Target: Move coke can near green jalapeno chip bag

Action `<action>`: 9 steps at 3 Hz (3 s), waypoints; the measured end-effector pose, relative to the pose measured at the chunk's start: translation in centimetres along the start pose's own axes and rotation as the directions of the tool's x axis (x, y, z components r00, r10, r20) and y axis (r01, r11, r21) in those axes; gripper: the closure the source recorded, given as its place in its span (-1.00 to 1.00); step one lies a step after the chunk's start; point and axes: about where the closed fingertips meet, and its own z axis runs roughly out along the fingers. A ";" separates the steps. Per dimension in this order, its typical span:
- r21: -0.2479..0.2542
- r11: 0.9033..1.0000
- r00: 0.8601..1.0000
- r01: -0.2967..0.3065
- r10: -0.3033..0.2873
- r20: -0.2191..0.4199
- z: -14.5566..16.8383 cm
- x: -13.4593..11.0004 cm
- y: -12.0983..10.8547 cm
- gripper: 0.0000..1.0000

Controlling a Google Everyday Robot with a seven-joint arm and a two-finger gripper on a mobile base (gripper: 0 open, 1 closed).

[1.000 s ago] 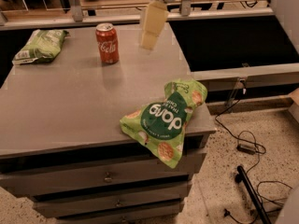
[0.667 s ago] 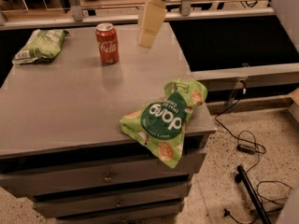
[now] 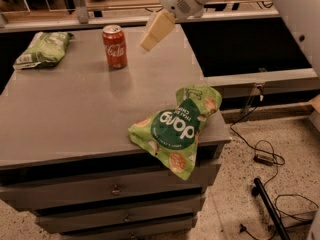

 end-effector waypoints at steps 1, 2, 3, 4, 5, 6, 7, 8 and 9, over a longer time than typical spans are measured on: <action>0.085 0.977 0.970 -0.195 0.180 0.160 4.7 0.1 -5.0 -1.00; 0.087 0.949 0.933 -0.304 0.277 0.231 7.4 -0.1 -7.6 -1.00; 0.018 0.912 0.885 -0.410 0.393 0.250 11.4 -0.2 -8.3 -1.00; -0.028 0.882 0.860 -0.471 0.466 0.208 13.7 0.2 -7.2 -1.00; -0.041 0.871 0.857 -0.489 0.489 0.166 14.7 0.4 -5.9 -1.00; -0.047 0.869 0.856 -0.492 0.493 0.158 15.0 0.4 -5.6 -0.77; -0.051 0.870 0.856 -0.491 0.493 0.157 15.3 0.3 -5.5 -0.31; -0.056 0.870 0.856 -0.491 0.493 0.155 15.6 0.2 -5.3 0.14; -0.067 0.872 0.857 -0.485 0.490 0.162 16.2 -0.1 -5.3 0.78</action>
Offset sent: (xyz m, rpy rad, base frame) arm 0.1398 0.0577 -0.0166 0.4557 0.1626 -0.2561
